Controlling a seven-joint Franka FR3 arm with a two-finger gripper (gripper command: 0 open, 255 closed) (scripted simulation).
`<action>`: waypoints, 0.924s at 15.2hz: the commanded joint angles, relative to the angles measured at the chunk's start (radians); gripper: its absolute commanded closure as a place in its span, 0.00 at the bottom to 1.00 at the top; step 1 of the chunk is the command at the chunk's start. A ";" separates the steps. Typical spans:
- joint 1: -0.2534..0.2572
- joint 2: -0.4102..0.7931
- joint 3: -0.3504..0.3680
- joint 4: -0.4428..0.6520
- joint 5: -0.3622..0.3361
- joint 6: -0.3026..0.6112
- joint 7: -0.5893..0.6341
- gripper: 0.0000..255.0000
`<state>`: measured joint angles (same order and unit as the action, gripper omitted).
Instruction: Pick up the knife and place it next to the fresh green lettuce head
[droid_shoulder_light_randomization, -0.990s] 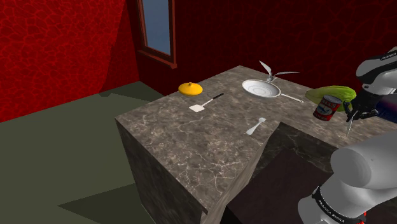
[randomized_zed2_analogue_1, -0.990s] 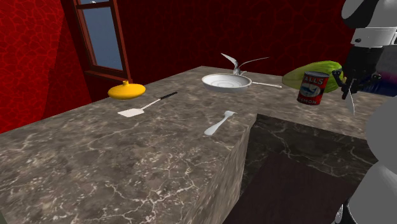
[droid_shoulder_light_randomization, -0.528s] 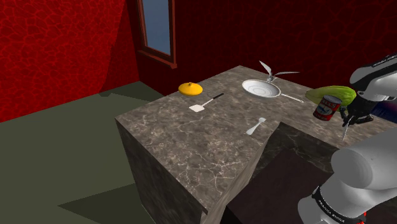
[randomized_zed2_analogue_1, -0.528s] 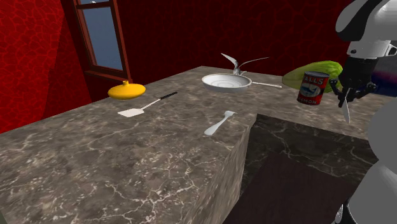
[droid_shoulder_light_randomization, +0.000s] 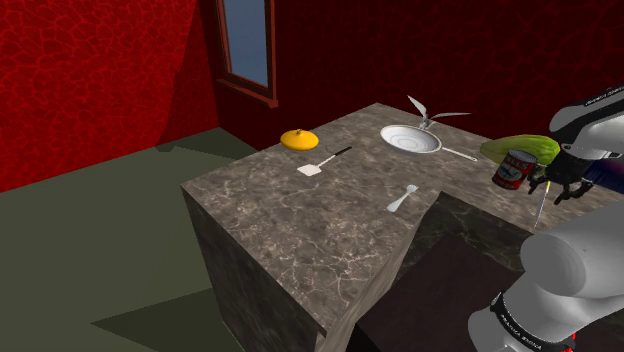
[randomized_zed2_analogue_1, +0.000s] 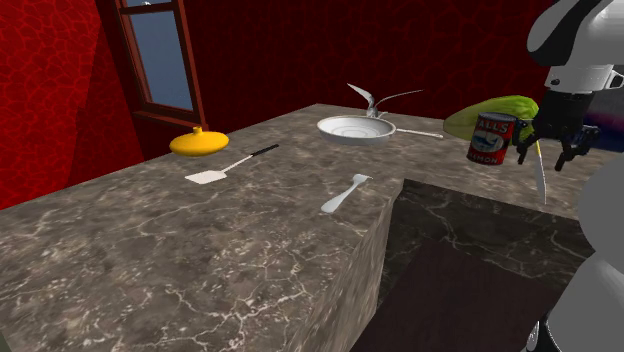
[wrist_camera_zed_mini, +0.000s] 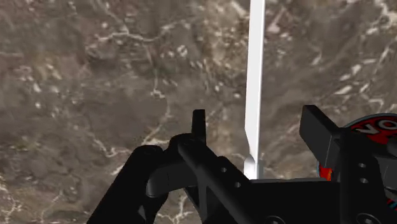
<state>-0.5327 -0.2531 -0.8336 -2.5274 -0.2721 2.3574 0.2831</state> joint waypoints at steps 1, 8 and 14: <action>0.000 0.000 0.000 0.000 0.000 0.000 0.000 0.00; -0.031 -0.108 0.061 0.059 -0.045 -0.157 0.041 0.00; -0.032 -0.108 0.061 0.059 -0.045 -0.156 0.041 0.00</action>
<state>-0.5647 -0.3611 -0.7721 -2.4691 -0.3169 2.2014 0.3244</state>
